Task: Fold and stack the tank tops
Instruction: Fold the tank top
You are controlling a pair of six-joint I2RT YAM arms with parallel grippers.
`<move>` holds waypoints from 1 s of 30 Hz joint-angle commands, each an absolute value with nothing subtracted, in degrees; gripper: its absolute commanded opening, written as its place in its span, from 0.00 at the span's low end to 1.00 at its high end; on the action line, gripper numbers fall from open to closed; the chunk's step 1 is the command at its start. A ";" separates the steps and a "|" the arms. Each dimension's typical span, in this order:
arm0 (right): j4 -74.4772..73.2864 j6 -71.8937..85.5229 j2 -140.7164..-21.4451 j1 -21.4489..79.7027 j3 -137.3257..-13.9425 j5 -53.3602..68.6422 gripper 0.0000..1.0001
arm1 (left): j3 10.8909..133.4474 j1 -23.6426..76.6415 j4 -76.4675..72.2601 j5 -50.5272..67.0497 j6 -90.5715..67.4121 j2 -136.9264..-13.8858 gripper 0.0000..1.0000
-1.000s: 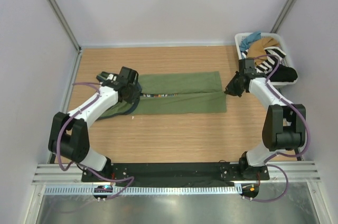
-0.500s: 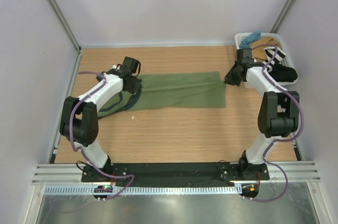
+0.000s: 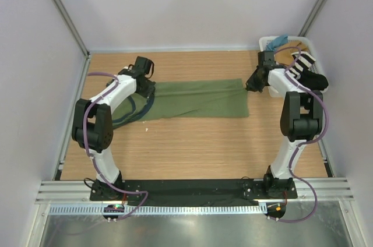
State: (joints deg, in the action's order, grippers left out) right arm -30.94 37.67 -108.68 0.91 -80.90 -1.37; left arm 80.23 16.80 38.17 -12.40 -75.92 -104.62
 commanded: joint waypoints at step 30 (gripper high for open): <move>-26.80 38.50 -96.34 1.58 -67.88 -0.80 0.52 | 78.07 5.29 44.12 -8.99 -64.43 -94.85 0.71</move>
State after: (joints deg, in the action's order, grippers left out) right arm -27.42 38.89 -101.36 1.39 -72.38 -1.85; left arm 82.78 10.52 42.70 -11.64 -65.47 -100.31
